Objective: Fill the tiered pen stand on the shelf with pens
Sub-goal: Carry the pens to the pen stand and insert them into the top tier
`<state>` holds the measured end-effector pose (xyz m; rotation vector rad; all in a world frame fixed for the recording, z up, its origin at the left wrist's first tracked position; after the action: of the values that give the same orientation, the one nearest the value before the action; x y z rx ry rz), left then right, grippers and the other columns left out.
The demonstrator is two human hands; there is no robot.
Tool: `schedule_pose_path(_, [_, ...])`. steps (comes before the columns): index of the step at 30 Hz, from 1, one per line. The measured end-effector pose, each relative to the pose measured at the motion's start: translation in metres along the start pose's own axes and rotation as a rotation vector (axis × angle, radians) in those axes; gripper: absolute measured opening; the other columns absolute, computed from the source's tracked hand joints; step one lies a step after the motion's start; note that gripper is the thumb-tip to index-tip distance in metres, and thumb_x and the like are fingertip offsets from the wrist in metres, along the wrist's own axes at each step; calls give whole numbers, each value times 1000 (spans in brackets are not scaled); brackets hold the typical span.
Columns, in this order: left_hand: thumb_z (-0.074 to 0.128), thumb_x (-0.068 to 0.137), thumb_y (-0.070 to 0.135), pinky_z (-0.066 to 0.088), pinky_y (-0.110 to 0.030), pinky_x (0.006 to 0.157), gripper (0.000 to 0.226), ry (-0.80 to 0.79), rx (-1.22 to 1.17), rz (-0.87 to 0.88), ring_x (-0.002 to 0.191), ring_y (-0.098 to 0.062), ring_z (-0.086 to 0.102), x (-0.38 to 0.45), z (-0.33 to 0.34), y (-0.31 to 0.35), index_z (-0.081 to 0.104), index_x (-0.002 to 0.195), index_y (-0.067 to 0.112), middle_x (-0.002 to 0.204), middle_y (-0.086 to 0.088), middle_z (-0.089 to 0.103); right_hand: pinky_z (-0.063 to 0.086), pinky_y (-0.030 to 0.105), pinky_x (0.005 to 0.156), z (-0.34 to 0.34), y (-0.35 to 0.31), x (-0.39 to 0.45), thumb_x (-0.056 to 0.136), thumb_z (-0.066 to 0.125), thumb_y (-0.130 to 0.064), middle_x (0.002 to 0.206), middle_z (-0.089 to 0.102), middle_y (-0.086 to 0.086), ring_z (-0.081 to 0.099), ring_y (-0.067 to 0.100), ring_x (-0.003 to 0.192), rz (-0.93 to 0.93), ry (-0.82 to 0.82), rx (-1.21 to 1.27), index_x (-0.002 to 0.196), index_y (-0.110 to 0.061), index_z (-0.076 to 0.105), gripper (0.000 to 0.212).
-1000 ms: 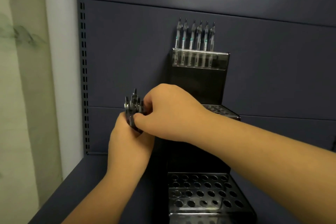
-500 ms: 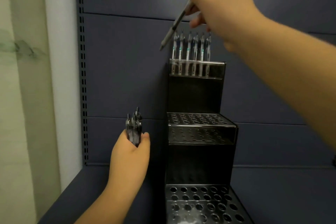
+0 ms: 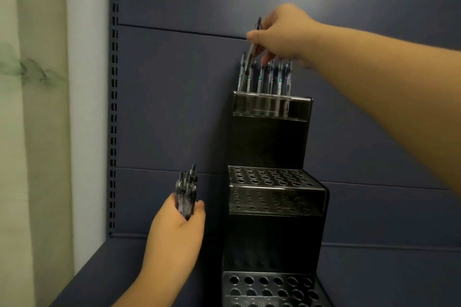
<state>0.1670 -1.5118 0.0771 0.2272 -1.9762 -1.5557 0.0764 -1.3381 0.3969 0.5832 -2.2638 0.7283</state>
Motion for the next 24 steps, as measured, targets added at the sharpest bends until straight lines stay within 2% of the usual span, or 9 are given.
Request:
schedule_pose_path(3, [60, 96, 24, 38, -25, 54, 19, 9, 13, -4, 64, -16, 56, 1, -2, 0, 57, 81, 13, 73, -9, 60, 44, 21, 44, 10, -1, 10, 100, 62, -36, 85, 78, 9, 68, 14, 56, 18, -48, -20, 98, -4, 70, 33])
schedule_pose_path(6, [61, 96, 24, 37, -24, 54, 18, 11, 18, -6, 66, -15, 57, 2, -3, 0, 58, 80, 15, 73, -7, 61, 44, 25, 47, 15, -4, 17, 98, 66, -36, 87, 79, 11, 68, 20, 62, 42, -73, -24, 100, -1, 71, 35])
schedule_pose_path(10, [61, 96, 24, 35, -20, 54, 16, 5, 23, -11, 67, -13, 58, 2, -3, 0, 59, 82, 17, 76, -7, 63, 39, 14, 37, 20, -8, 21, 98, 65, -36, 55, 71, -2, 56, 6, 38, 112, -157, -128, 91, -6, 69, 31])
schedule_pose_path(13, [61, 96, 24, 35, -22, 54, 17, 18, 20, -5, 66, -13, 57, 4, -5, -1, 59, 81, 16, 75, -7, 63, 37, 17, 47, 45, -1, 17, 100, 61, -39, 77, 75, 0, 60, 5, 51, 208, -333, -172, 99, -9, 72, 32])
schedule_pose_path(14, [61, 96, 24, 36, -22, 54, 17, 20, 15, -5, 67, -14, 57, 5, -5, -1, 59, 81, 15, 75, -8, 62, 35, 16, 46, 51, 3, 15, 101, 60, -39, 76, 74, -2, 59, 3, 49, 232, -366, -168, 98, -10, 71, 31])
schedule_pose_path(18, [61, 96, 24, 35, -21, 53, 20, 27, 17, 3, 63, -13, 55, 7, -5, -2, 57, 79, 14, 71, -6, 59, 32, 10, 32, 54, 12, 14, 101, 61, -35, 53, 68, -5, 52, 1, 35, 239, -339, -105, 85, -10, 68, 31])
schedule_pose_path(21, [60, 96, 24, 33, -20, 50, 22, 29, 17, 6, 59, -11, 50, 6, -4, -3, 54, 78, 14, 66, -2, 53, 35, 15, 40, 51, 13, 5, 99, 64, -38, 71, 75, -3, 54, 2, 42, 222, -326, -81, 87, -10, 69, 31])
schedule_pose_path(24, [59, 97, 25, 33, -22, 51, 22, 25, 18, 10, 58, -11, 49, 7, -4, -3, 53, 77, 17, 64, 1, 51, 48, 26, 55, 37, 7, -7, 92, 69, -49, 86, 78, 3, 61, 11, 56, 129, -243, -134, 94, -8, 71, 40])
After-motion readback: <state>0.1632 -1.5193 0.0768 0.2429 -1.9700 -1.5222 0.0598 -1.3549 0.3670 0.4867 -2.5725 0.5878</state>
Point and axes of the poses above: each hand's wrist, its own x-axis towards the middle knuckle, its own z-axis out of the palm, y = z × x, the point moved 9 cm from there along x, towards the middle knuckle
